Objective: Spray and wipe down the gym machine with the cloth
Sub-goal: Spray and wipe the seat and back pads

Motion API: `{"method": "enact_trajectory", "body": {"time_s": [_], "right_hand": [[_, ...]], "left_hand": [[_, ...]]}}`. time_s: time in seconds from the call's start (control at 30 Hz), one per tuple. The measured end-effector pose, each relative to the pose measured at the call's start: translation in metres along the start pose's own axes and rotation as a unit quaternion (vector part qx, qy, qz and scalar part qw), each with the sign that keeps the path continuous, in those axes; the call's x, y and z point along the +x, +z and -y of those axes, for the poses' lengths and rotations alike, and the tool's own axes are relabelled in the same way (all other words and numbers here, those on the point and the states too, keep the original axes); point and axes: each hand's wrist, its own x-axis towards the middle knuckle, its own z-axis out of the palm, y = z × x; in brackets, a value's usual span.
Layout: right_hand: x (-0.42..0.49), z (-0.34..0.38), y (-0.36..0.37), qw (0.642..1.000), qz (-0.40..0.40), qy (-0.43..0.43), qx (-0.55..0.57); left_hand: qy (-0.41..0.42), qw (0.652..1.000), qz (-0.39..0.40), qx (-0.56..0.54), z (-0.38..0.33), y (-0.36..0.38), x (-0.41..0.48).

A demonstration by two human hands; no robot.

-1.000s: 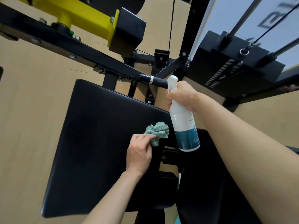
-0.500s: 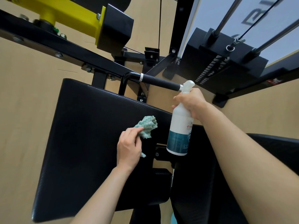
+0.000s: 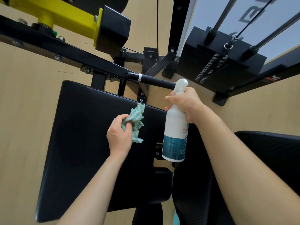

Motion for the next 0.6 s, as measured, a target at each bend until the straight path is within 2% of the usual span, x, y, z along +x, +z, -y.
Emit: {"method": "enact_trajectory", "body": {"time_s": [0.3,0.43,0.53,0.6], "right_hand": [[-0.030,-0.020,-0.010,0.998,-0.016,-0.016,0.050],[-0.057,-0.034,-0.006,0.997,-0.021,-0.030,0.066],[-0.071,-0.045,-0.002,0.997,-0.017,-0.026,0.072],[-0.076,-0.050,0.000,0.997,-0.016,-0.030,0.071]], "left_hand": [[0.021,0.994,-0.088,-0.066,-0.044,0.002,0.045],[0.101,0.987,-0.093,-0.082,-0.080,0.011,0.090],[0.241,0.968,-0.034,0.055,-0.098,0.024,0.130],[0.308,0.917,0.071,0.243,-0.101,0.040,0.151]]}}
